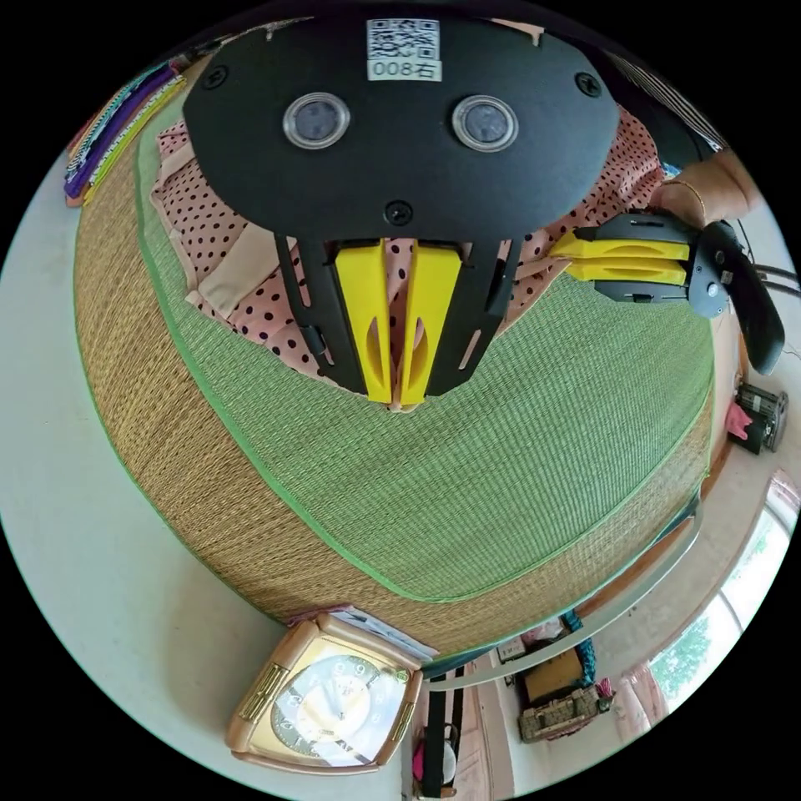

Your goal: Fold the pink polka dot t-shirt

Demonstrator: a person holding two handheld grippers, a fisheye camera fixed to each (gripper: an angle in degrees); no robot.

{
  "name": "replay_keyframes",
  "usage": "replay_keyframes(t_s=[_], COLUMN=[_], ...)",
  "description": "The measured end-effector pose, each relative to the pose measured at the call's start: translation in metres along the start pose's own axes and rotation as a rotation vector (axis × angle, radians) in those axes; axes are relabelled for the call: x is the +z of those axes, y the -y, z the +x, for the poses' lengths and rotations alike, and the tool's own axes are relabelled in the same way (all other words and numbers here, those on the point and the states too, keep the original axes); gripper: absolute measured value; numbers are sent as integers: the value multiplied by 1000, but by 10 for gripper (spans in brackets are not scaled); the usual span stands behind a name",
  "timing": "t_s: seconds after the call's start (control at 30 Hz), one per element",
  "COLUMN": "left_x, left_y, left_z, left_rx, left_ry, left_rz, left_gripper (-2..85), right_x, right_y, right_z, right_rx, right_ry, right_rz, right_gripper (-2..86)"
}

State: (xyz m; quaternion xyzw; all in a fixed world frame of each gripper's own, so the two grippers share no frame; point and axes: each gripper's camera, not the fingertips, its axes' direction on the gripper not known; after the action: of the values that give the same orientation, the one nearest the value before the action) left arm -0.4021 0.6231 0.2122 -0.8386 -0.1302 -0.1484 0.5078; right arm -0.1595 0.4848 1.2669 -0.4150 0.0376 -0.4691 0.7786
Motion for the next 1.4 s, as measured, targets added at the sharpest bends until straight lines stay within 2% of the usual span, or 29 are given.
replay_keyframes(t_s=[0.2, 0.3, 0.47, 0.6, 0.77, 1.0, 1.2, 1.3, 1.4], left_x=[-7, 1, 23, 40, 45, 54, 58, 55, 51], left_y=[-12, -21, -35, -45, -54, -66, -78, -84, -90], left_z=[46, 70, 97, 102, 100, 100, 98, 99, 102], left_rx=[207, 316, 428, 428, 402, 387, 377, 380, 389], left_ry=[90, 145, 205, 177, 139, 148, 139, 123, 122], left_rz=[19, -28, -119, -200, -212, -224, -214, -192, -157], left_gripper=[11, 10, 10, 13, 18, 17, 17, 17, 16], right_x=[-32, -39, -20, -9, -21, -12, -30, -43, -41], right_y=[-16, -34, -53, -66, -75, -84, -109, -116, -112], right_z=[63, 95, 132, 147, 150, 154, 159, 148, 130], right_rx=[127, 175, 254, 297, 288, 278, 256, 200, 172], right_ry=[368, 458, 496, 494, 463, 421, 476, 520, 420], right_rz=[172, 210, 131, 91, 135, 25, 71, 158, 159], right_gripper=[18, 17, 18, 22, 25, 25, 18, 10, 4])
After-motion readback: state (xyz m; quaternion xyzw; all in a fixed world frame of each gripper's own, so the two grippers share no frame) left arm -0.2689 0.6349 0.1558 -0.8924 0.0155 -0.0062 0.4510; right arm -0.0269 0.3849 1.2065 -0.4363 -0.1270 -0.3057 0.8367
